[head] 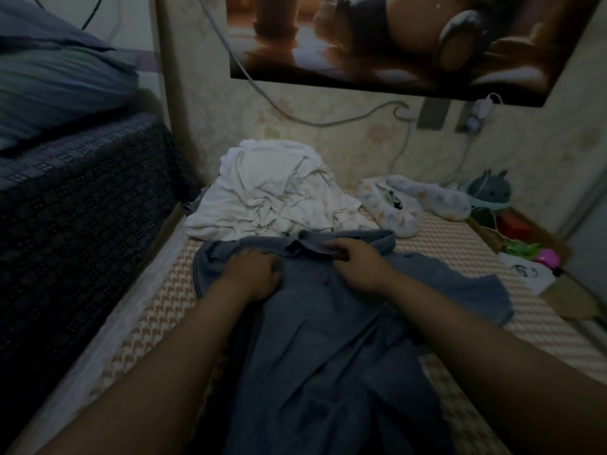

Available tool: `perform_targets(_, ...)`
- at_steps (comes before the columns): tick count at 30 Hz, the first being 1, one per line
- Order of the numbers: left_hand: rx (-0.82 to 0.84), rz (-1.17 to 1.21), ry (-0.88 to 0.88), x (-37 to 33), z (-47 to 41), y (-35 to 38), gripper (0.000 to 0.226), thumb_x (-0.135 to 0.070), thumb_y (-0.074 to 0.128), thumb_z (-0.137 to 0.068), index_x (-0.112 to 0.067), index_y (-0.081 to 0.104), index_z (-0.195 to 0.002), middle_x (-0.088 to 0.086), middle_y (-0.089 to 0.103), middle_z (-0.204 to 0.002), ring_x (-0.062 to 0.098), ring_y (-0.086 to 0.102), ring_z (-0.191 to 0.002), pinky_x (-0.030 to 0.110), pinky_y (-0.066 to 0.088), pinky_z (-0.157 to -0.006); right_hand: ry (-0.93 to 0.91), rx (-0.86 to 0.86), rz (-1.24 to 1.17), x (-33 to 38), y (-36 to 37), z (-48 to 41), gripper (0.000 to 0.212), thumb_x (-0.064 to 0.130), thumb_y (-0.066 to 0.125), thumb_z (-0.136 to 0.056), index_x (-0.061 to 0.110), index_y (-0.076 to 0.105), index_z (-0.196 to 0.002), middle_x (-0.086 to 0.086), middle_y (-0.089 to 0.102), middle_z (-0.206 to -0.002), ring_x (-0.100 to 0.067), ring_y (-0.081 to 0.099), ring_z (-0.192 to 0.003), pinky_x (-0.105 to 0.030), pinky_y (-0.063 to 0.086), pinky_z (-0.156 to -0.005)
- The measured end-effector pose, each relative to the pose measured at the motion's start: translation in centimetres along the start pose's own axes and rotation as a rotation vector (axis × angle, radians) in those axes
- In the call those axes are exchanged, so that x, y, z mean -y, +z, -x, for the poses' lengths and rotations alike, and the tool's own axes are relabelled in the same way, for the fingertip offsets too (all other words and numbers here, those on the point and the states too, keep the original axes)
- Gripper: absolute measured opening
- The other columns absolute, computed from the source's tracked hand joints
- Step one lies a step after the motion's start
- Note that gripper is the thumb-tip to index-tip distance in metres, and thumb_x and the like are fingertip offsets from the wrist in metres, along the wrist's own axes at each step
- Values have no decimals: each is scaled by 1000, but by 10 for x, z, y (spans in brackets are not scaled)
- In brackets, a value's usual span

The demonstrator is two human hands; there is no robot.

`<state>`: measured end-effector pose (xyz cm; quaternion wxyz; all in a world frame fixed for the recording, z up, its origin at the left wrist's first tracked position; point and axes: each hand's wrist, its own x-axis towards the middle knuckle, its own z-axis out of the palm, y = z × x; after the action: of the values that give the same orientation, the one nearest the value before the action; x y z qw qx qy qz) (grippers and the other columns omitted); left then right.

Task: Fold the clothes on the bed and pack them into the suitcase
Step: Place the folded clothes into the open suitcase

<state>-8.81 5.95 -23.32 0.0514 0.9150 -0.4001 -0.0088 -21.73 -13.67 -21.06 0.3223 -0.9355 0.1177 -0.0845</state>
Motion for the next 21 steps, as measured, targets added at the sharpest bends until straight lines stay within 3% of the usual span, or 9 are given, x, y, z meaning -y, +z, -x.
perform_targets(4,-84,110,136,-59,17,-27,27,-34,48,-93,-17,66,-100,6,60,-107,26,58,-97,37,49,-78,29,-53,29,-11,-29,63,45,-9,44,-82,26,68,-95,2,69,-108,-11,61,-98,-35,53,-92)
perform_targets(7,58,233,223,-103,42,-41,25,-31,53,-90,-10,57,-79,9,60,-83,30,61,-79,32,42,-61,22,85,179,-25,-40,109,35,-1,55,-82,27,74,-92,9,71,-102,-8,62,-93,-37,54,-87)
perform_targets(9,245,279,250,-128,64,-40,31,-46,60,-86,-15,60,-82,3,61,-82,27,62,-81,30,44,-65,-72,182,276,-32,-40,136,34,9,60,-82,32,73,-105,12,67,-116,-7,59,-103,-33,50,-95)
perform_targets(11,466,302,223,-148,88,-34,47,-62,67,-74,-22,65,-99,-1,65,-99,20,62,-91,34,52,-82,-152,196,387,-35,-37,155,32,18,60,-85,29,71,-113,11,58,-131,-9,53,-115,-29,43,-101)
perform_targets(13,527,204,236,-154,108,-27,78,-66,76,-62,-23,54,-124,1,54,-121,19,52,-111,41,47,-98,-198,147,355,-35,-37,165,20,15,61,-85,19,74,-100,5,65,-119,-12,57,-103,-31,46,-90)
perform_targets(15,426,76,280,-150,117,-16,87,-56,79,-63,-21,43,-135,4,42,-130,24,40,-120,44,41,-104,-183,60,282,-34,-44,171,11,12,59,-85,11,69,-82,-2,70,-92,-15,58,-80,-30,44,-70)
perform_targets(18,272,210,354,-148,126,-8,24,-30,66,-84,-12,61,-98,6,57,-104,25,54,-100,40,50,-87,-84,119,384,-23,-69,186,17,9,55,-80,19,59,-67,4,62,-73,-14,54,-68,-32,45,-63)
perform_targets(19,234,257,348,-153,131,-12,14,-23,59,-88,-12,56,-80,3,58,-87,24,57,-88,36,49,-75,-42,204,466,-19,-76,193,25,9,55,-80,25,52,-61,8,56,-67,-12,50,-64,-30,44,-62)
perform_targets(21,157,296,388,-166,140,-26,20,-17,52,-91,-19,46,-72,-7,49,-72,18,54,-78,28,38,-63,63,356,569,-18,-88,202,32,9,53,-84,23,43,-57,8,47,-62,-8,42,-58,-25,38,-55)
